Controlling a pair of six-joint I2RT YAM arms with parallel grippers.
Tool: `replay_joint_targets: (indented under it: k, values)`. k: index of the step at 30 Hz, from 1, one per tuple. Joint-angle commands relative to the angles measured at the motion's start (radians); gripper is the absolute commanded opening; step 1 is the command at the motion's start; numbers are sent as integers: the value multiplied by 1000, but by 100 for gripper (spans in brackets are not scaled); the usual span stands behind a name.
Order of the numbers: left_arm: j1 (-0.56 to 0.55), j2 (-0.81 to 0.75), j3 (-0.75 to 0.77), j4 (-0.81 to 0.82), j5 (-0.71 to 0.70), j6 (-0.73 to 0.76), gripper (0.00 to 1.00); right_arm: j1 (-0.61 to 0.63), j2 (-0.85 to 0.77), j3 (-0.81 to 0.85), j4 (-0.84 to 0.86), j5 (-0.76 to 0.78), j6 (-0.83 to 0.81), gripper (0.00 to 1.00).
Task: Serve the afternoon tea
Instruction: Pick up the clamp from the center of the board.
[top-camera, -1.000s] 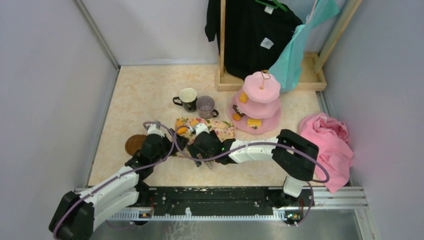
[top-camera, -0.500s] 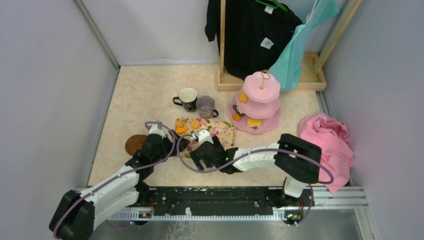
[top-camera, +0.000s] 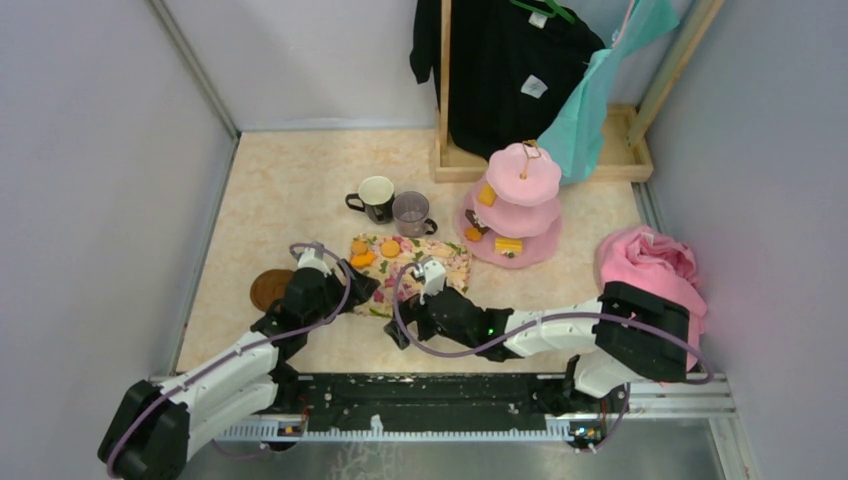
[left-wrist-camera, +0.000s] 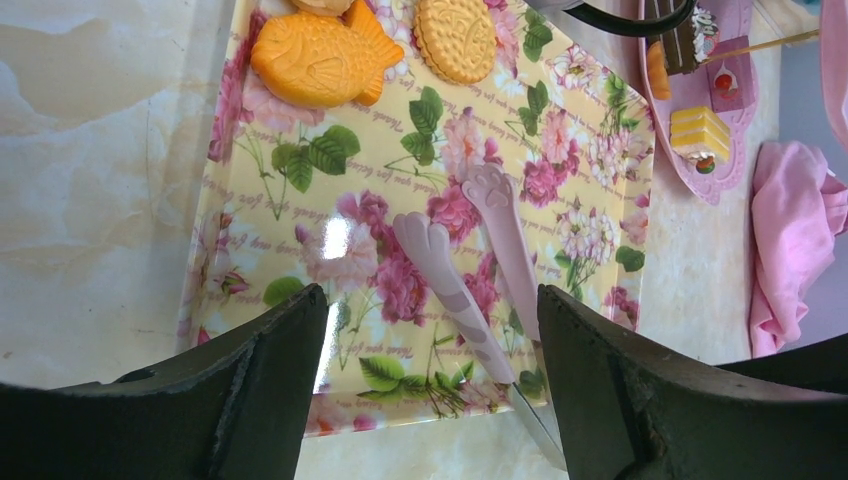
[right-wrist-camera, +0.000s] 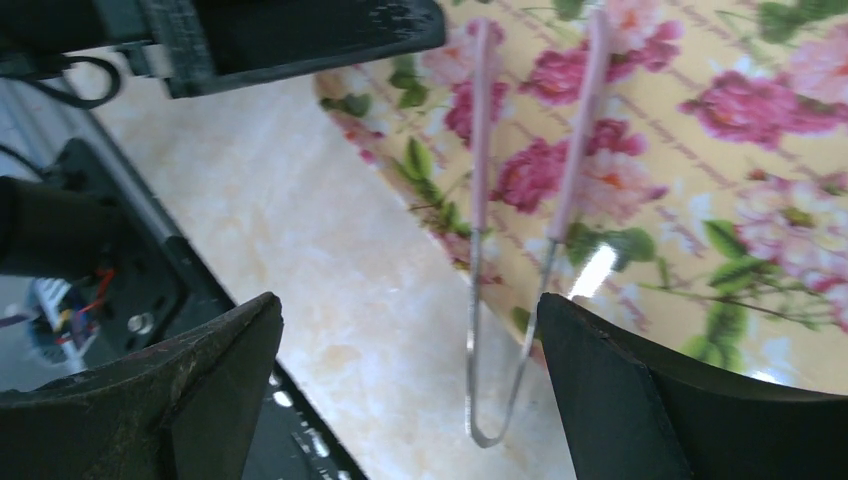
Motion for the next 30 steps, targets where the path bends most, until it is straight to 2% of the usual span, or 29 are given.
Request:
replay_joint_targets:
  k: [1, 4, 7, 11, 23, 28, 30]
  values:
    - [-2, 5, 29, -5, 7, -13, 82, -1, 13, 10, 150, -146, 5, 98]
    - [-2, 9, 31, -6, 5, -14, 82, 0, 50, 36, 94, -82, 1, 87]
    - [-3, 17, 32, -2, 5, -16, 82, 4, 86, 77, -15, 26, -31, 85]
    - [-4, 35, 35, 14, 12, -15, 80, 7, 96, 68, -37, 132, -37, 82]
    - [-8, 76, 53, 42, 22, -13, 75, 8, 97, 80, -80, 186, -51, 79]
    - [-11, 87, 61, 46, 25, -10, 75, 7, 123, 106, -113, 204, -46, 70]
    - [-10, 86, 61, 47, 24, -10, 75, 8, 132, 117, -138, 224, -39, 62]
